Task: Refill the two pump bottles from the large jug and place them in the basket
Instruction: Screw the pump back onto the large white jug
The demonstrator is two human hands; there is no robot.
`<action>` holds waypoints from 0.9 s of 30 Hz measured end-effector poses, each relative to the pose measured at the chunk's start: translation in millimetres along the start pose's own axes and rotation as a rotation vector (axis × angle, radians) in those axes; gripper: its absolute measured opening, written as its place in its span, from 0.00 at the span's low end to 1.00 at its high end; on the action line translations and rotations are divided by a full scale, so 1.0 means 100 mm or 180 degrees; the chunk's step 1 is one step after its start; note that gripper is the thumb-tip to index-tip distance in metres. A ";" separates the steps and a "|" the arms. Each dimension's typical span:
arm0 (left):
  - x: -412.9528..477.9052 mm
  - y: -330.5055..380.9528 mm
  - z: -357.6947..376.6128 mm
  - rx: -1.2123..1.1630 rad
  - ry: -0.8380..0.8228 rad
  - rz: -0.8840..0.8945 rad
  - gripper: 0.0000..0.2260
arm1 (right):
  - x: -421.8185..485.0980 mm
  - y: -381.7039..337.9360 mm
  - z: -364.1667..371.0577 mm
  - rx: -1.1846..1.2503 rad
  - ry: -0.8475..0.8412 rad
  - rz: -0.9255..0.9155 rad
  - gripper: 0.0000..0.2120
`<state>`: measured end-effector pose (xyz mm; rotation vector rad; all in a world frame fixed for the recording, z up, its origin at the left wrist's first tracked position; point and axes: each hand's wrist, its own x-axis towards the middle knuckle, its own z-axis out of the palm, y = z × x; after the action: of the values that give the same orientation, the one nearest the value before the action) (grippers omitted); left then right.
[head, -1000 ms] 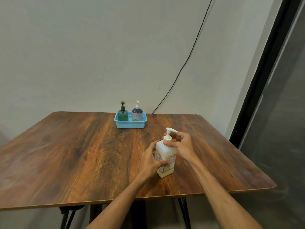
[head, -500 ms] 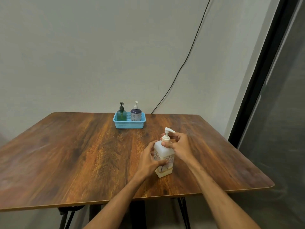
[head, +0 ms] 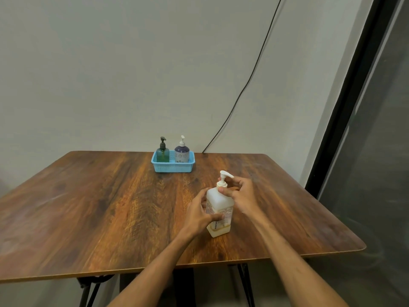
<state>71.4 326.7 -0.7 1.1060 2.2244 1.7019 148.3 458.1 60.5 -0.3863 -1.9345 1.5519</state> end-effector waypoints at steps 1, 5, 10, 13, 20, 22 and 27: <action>0.00 0.00 0.00 -0.0003 0.0011 -0.0013 0.33 | -0.02 0.04 0.06 -0.0062 0.0164 -0.0044 0.15; 0.01 0.00 0.00 -0.0044 0.0003 -0.0070 0.33 | -0.06 0.16 0.16 -0.0454 0.0519 -0.0284 0.18; 0.02 -0.02 0.01 -0.0019 0.0000 -0.0082 0.34 | 0.00 0.06 0.05 -0.0321 0.0079 -0.0012 0.17; 0.02 -0.01 0.01 -0.0049 -0.0010 -0.0096 0.33 | -0.03 0.09 0.11 -0.0321 0.0368 0.0003 0.19; 0.01 0.02 -0.12 -0.0279 -0.0448 -0.0255 0.42 | -0.22 0.12 -0.03 0.0016 -0.0082 -0.0069 0.32; -0.04 -0.01 -0.13 -0.0294 -0.0448 -0.0325 0.49 | -0.28 0.21 -0.15 0.0226 -0.0213 0.0060 0.35; -0.15 -0.14 -0.12 -0.0308 -0.0472 -0.0321 0.51 | -0.40 0.52 -0.39 0.0079 -0.0773 0.0546 0.46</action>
<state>69.3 306.6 -13.7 1.0427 2.0500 1.6130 195.7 479.2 4.4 -0.3758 -2.1089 1.8026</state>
